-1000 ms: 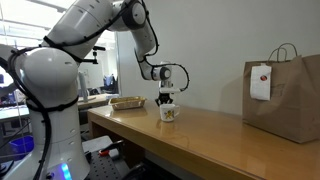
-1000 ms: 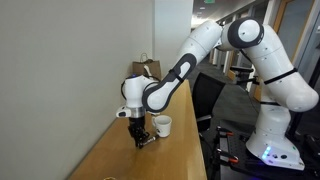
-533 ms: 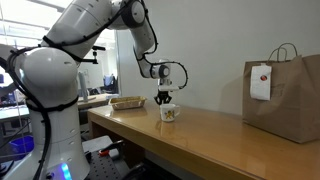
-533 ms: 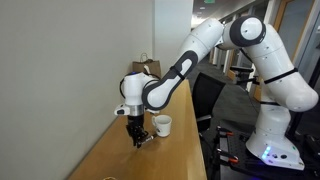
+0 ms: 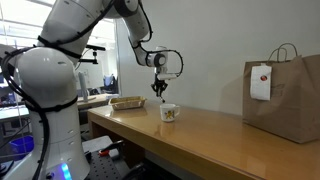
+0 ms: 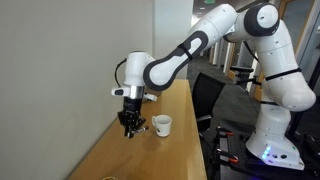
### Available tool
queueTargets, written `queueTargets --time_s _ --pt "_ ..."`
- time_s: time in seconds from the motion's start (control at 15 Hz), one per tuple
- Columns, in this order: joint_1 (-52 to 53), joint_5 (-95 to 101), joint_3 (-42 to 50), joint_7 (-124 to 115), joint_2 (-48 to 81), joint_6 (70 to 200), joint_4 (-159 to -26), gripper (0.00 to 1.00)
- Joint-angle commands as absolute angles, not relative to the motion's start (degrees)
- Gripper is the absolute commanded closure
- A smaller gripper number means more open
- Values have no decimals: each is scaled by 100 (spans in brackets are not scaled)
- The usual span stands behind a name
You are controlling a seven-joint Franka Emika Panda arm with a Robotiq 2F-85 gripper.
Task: Place the object inside the bowl
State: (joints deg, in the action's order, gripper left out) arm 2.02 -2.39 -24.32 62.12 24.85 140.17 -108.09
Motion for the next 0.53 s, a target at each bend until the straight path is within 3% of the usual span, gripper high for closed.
queueTargets --time_s 0.0,0.47 --pt "-300 -1133 -2721 7556 1800 14547 -11599 94" --pt "-590 -4472 -2498 10643 473 14332 -12625 94"
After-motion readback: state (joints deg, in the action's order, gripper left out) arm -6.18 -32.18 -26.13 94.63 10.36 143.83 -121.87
